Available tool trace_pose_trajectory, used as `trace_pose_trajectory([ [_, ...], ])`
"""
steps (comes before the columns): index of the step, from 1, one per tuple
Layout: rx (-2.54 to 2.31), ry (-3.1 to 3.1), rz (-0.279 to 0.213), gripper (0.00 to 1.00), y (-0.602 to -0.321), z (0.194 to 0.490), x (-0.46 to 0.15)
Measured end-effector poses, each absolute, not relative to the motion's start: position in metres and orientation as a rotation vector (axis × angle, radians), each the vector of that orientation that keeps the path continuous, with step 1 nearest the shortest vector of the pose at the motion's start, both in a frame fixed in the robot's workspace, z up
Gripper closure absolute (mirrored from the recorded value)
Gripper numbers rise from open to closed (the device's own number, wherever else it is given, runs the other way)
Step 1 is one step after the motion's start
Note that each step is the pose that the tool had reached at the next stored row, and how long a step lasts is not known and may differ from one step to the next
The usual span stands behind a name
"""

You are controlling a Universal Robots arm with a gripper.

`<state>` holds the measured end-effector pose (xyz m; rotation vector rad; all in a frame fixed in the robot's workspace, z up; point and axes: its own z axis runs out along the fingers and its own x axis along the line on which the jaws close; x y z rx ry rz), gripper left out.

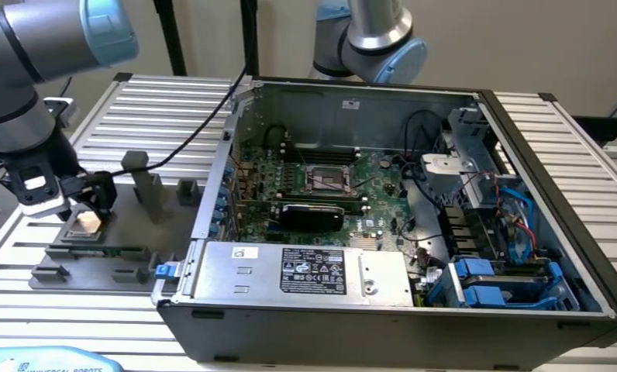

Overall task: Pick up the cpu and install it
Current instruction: 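Pick up the cpu and move it towards the insertion slot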

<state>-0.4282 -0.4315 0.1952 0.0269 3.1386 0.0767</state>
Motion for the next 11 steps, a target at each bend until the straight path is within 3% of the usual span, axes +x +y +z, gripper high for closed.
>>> trace_pose_trajectory([
  [11, 0.024, 3.143, 0.075, 0.33, -0.4315, 0.1898, -0.4291],
])
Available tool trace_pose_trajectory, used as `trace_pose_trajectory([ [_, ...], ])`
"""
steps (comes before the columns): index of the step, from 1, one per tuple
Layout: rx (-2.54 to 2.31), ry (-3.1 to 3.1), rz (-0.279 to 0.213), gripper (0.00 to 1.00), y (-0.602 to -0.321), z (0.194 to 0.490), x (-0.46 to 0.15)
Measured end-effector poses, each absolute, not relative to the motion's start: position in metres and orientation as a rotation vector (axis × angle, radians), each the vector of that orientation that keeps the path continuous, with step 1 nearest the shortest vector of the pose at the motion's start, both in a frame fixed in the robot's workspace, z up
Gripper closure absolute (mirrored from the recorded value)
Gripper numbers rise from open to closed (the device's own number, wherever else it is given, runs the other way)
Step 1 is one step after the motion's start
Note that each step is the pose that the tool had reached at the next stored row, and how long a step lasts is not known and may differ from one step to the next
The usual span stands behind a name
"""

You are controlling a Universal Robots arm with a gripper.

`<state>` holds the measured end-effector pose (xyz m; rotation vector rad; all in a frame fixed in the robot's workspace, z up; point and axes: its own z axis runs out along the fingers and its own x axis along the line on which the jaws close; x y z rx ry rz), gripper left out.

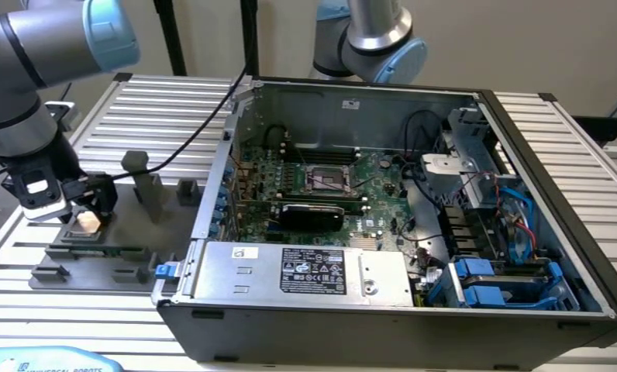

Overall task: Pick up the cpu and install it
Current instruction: 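Pick up the cpu and move it towards the insertion slot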

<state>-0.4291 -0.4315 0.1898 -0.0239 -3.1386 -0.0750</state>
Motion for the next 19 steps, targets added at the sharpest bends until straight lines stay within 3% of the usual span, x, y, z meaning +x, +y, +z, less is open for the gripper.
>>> trace_pose_trajectory([
  [19, -0.016, -3.139, -0.053, 0.33, -0.4314, 0.1866, -0.43],
])
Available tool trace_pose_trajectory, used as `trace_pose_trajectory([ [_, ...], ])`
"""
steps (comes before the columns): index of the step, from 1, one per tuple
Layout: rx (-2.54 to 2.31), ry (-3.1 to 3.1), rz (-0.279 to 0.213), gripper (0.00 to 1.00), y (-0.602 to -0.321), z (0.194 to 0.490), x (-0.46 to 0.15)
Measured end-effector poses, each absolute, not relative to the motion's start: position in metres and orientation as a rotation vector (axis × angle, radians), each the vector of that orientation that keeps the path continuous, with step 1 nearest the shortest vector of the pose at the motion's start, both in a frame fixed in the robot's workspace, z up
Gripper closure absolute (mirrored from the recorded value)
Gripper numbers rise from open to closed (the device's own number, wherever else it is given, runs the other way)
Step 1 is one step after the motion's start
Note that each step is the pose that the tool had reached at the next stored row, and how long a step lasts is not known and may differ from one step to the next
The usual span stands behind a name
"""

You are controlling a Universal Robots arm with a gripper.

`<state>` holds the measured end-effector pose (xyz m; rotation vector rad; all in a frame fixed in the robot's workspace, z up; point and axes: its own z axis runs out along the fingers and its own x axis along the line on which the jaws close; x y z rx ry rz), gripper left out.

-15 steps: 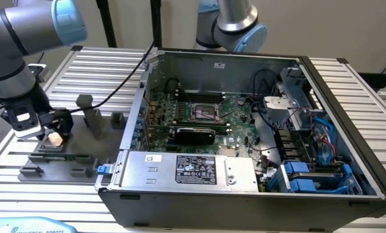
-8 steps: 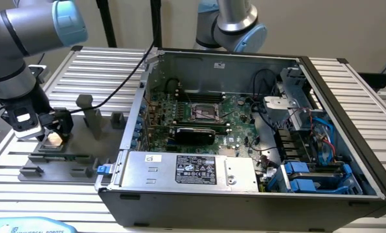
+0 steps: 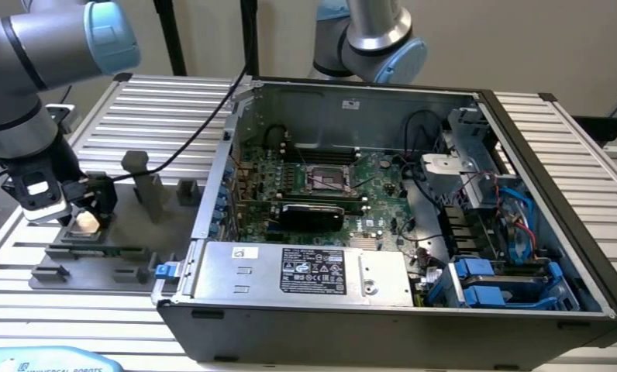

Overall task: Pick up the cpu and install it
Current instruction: 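Pick up the cpu and move it towards the insertion slot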

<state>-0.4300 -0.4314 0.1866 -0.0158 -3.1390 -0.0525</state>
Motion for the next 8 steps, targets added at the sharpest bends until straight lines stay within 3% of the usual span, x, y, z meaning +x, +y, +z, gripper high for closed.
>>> trace_pose_trajectory([
  [8, -0.016, -3.139, -0.047, 0.33, -0.4287, 0.1856, -0.43],
])
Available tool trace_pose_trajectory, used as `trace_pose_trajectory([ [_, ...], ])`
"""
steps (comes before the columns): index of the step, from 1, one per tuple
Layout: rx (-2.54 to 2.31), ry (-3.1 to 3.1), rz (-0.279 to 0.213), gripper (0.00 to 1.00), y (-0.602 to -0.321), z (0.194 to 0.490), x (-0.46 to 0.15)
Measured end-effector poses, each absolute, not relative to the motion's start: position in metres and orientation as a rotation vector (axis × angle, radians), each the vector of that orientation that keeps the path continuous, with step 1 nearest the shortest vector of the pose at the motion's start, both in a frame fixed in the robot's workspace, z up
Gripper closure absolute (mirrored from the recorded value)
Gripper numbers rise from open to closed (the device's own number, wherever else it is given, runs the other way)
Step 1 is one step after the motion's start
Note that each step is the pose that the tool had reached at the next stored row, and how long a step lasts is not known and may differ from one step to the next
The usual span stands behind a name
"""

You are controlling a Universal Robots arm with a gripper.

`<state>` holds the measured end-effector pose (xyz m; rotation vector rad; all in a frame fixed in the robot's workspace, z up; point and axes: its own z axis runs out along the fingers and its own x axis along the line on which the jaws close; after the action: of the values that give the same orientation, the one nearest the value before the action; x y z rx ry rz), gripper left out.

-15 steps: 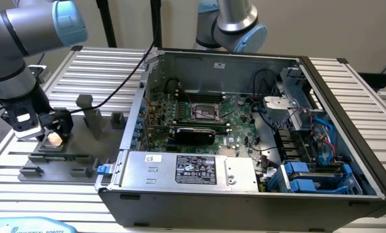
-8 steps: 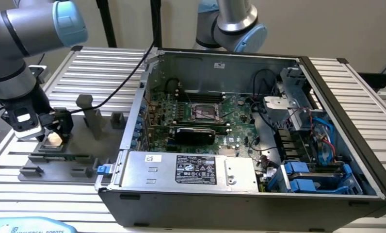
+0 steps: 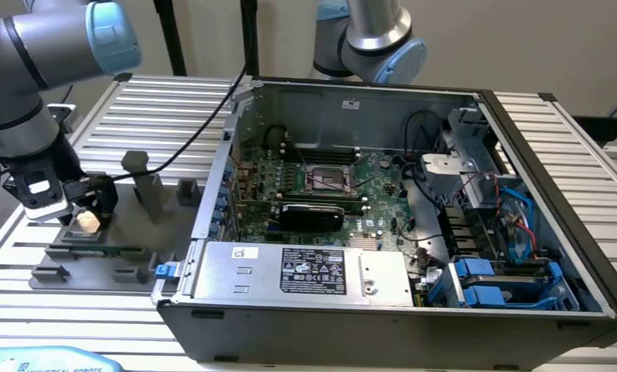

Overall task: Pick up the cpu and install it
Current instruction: 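Pick up the cpu and move it towards the insertion slot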

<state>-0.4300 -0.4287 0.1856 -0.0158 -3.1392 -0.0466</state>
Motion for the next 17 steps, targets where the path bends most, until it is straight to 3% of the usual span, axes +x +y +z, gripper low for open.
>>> trace_pose_trajectory([
  [14, -0.016, -3.139, -0.023, 0.33, -0.4261, 0.1853, -0.4301],
  [16, -0.016, -3.139, -0.022, 0.35, -0.426, 0.1852, -0.43],
  [17, -0.016, -3.139, -0.022, 0.42, -0.426, 0.1852, -0.43],
])
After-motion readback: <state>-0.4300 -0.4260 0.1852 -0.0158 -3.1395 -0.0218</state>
